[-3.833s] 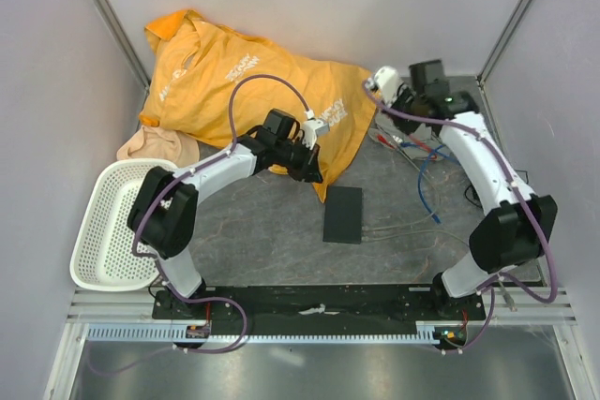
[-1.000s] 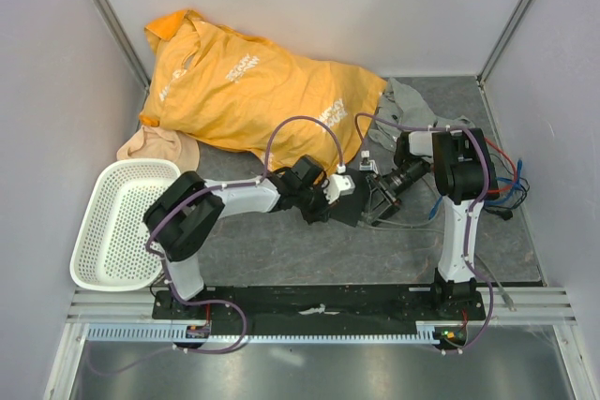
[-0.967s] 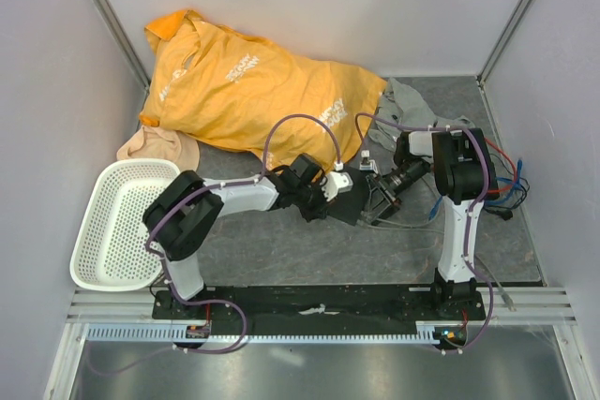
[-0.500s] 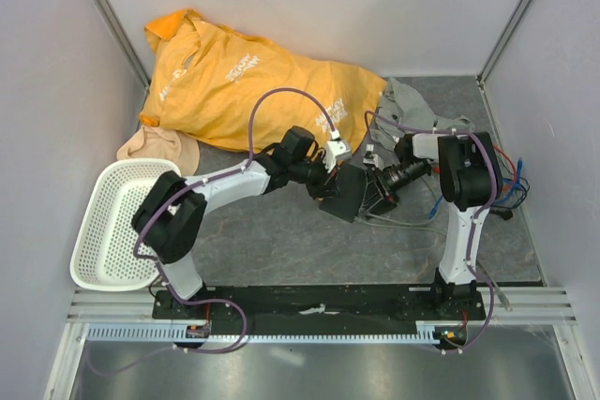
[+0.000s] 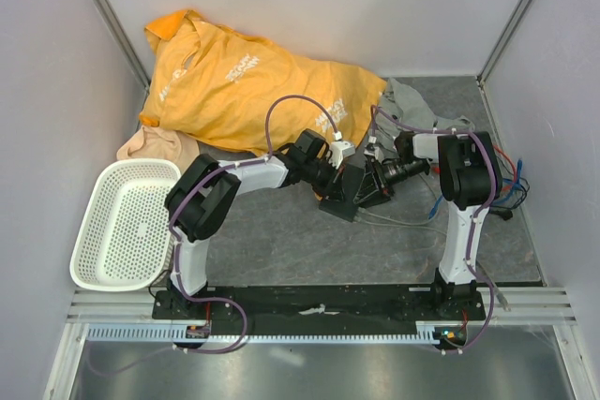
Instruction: Pull the plug from the switch port
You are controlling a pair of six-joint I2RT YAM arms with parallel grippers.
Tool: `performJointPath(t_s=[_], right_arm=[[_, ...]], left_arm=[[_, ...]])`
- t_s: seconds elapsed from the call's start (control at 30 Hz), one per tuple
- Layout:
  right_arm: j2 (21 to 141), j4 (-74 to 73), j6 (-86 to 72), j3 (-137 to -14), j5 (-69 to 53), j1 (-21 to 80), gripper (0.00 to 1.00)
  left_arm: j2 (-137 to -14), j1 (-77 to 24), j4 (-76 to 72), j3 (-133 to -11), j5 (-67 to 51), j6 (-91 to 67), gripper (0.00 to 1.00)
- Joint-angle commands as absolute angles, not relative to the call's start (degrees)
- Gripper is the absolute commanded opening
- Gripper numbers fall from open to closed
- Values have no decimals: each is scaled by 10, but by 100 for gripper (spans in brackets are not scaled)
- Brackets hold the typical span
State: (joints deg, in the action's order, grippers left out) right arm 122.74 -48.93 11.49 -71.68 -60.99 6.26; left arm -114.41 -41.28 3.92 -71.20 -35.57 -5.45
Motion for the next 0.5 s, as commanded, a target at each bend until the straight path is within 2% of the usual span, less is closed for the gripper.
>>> performJointPath(t_s=[0.0, 0.3, 0.47], right_arm=[[1248, -401, 156, -696, -538, 63, 57], [1259, -433, 203, -695, -534, 47, 54], [1264, -463, 209, -719, -509, 48, 47]], left_arm=[[-1158, -410, 55, -723, -316, -64, 2], [-1164, -405, 61, -722, -322, -57, 2], [-1162, -405, 57, -717, -324, -56, 2]])
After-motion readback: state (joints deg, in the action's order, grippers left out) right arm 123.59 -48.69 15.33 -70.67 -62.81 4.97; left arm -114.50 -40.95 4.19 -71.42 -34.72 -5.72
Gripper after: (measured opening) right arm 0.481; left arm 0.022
